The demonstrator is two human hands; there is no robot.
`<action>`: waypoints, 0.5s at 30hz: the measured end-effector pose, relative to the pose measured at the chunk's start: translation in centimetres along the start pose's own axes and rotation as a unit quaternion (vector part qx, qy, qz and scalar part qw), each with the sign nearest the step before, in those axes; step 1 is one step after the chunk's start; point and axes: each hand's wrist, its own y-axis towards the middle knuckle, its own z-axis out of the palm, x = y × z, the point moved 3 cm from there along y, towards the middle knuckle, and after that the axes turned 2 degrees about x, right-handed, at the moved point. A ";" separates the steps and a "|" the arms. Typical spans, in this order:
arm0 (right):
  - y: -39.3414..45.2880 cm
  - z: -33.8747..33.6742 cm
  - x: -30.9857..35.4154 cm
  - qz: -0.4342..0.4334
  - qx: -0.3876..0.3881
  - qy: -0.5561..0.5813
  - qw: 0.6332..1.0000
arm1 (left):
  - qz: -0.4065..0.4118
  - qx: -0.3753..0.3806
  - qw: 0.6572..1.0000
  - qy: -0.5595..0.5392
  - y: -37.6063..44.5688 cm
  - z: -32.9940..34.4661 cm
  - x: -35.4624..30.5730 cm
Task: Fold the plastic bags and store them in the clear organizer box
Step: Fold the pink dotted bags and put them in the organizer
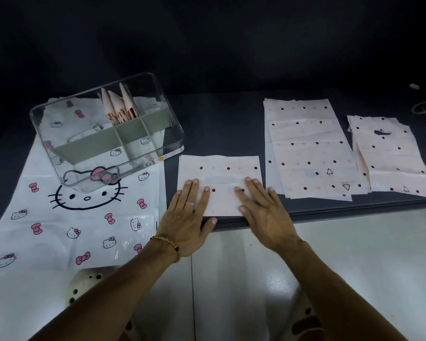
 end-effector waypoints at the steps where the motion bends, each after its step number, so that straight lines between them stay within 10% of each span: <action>1: -0.5 -0.3 -0.9 -0.002 0.001 0.005 1.000 | 0.000 0.000 1.000 0.001 0.0 0.0 0.0; 15: -1.2 -2.9 0.4 -0.071 -0.136 -0.022 0.988 | -0.006 0.021 1.000 0.015 0.6 -1.1 0.4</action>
